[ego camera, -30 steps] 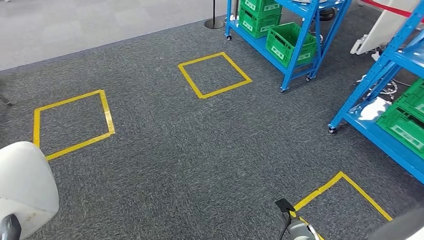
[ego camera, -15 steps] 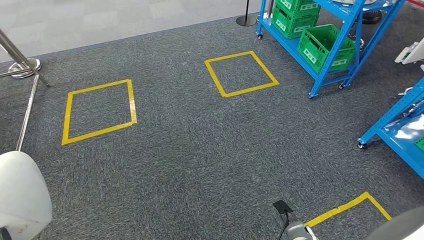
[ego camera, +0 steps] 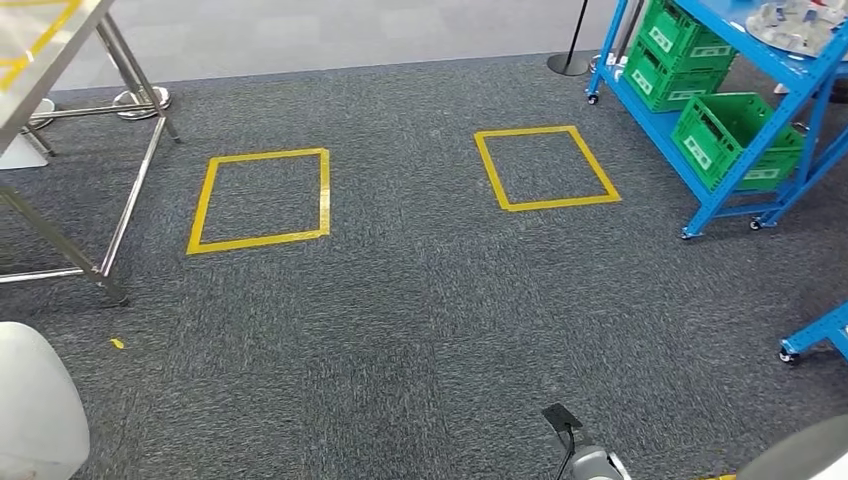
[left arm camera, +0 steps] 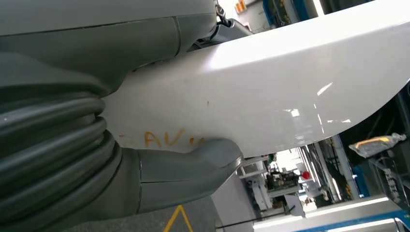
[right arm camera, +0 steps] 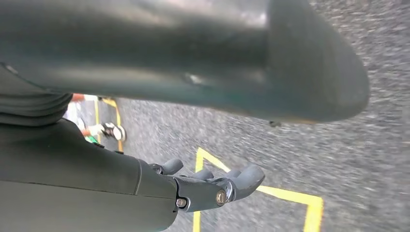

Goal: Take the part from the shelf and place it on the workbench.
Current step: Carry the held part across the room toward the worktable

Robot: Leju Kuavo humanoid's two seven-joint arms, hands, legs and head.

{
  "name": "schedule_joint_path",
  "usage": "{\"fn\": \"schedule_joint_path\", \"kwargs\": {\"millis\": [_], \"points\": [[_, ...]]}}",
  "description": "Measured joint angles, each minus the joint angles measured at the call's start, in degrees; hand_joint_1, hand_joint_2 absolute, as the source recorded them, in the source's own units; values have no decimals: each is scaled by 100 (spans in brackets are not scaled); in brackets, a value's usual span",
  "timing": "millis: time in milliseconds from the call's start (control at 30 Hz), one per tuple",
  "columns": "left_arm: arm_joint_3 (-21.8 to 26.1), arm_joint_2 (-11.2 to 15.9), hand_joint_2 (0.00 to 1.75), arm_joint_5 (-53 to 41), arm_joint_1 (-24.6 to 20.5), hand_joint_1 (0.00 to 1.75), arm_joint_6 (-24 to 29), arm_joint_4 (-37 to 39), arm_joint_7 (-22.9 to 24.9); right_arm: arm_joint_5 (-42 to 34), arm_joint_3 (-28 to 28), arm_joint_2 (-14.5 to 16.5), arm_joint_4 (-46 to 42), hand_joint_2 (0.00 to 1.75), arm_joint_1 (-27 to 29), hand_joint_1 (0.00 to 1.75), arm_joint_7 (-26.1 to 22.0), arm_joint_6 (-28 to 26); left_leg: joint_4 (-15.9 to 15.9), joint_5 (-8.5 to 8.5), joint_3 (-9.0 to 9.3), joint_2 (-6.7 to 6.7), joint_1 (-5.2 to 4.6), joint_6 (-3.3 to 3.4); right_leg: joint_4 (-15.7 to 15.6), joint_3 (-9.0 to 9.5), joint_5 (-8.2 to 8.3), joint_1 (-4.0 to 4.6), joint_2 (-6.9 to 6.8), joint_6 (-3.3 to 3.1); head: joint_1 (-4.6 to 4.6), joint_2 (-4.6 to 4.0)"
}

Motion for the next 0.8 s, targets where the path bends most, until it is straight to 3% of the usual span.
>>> {"fn": "schedule_joint_path", "kwargs": {"millis": [67,100,133,200,267,333,400,433,467,500,567,600,633,700,733,800], "points": [[29,7,175,22,55,175,23,-70,-3,21,2,-13,1,0,-6,0,-19,25,52,-30,-25,-127,3,-61,-667,285,262,-14,207,-12,1,0],[47,6,175,25,82,175,37,-115,9,34,3,-20,1,0,-11,0,-25,46,65,-37,-43,-182,5,-99,-830,356,291,-13,273,-29,1,0],[63,0,175,12,112,175,51,-163,32,45,5,-26,1,0,-16,0,-31,65,63,-33,-60,-234,6,-139,-865,368,267,-3,284,-56,1,0],[90,-13,175,-38,171,175,69,-266,85,64,7,-34,0,0,-24,0,-42,91,47,-17,-89,-305,19,-208,-902,399,294,3,162,-134,0,0],[105,-24,175,-80,196,175,76,-349,116,72,7,-44,0,0,-21,0,-60,100,252,-158,-199,-97,10,-264,-954,438,321,-11,37,-215,-14,0],[111,-36,175,-90,201,175,76,-392,131,74,7,-53,0,0,0,0,-74,104,893,-519,-501,220,10,-309,-976,447,323,-6,-98,-267,-29,0],[111,-45,175,-91,218,175,76,-402,142,74,7,-55,0,0,18,0,-77,104,1546,-775,-818,323,33,-340,-974,447,309,7,-244,-282,-30,0],[111,-46,175,-91,227,175,76,-405,145,74,7,-56,0,0,18,0,-78,104,1623,-749,-852,341,39,-344,-974,452,301,10,-313,-282,-29,0],[111,-48,175,-97,231,175,76,-414,149,73,7,-56,0,0,15,0,-79,104,1465,-615,-764,362,41,-340,-974,465,289,11,-381,-276,-30,0],[111,-49,175,-113,232,175,74,-427,154,71,7,-56,0,0,11,0,-79,104,1112,-417,-572,414,37,-324,-974,487,274,12,-444,-267,-30,0],[114,-53,175,-162,211,175,54,-460,175,49,7,-54,0,0,8,0,-80,99,326,-123,-148,651,-3,-249,-973,534,236,25,-559,-227,-29,0],[116,-61,175,-182,179,175,32,-473,187,23,7,-53,0,0,7,0,-81,94,104,-63,-30,729,-27,-205,-973,552,222,32,-607,-199,-28,0],[124,-69,175,-192,135,175,3,-480,203,-5,7,-51,0,0,2,0,-81,88,18,-58,9,757,-51,-166,-976,566,212,37,-660,-168,-28,0],[146,-85,175,-205,31,175,-60,-487,251,-60,6,-38,0,0,-21,0,-73,73,-1,-35,-6,625,-48,-107,-993,599,196,34,-747,-104,-27,0],[157,-93,175,-222,-22,175,-94,-493,285,-79,6,-25,1,0,-36,0,-61,63,-30,-19,8,565,-30,-79,-961,607,159,29,-686,-67,-22,0],[164,-115,175,-263,-144,175,-146,-499,361,-116,5,2,1,0,-51,0,-23,38,-87,22,54,448,17,-15,-610,475,-60,18,-384,-9,-5,0]]}}
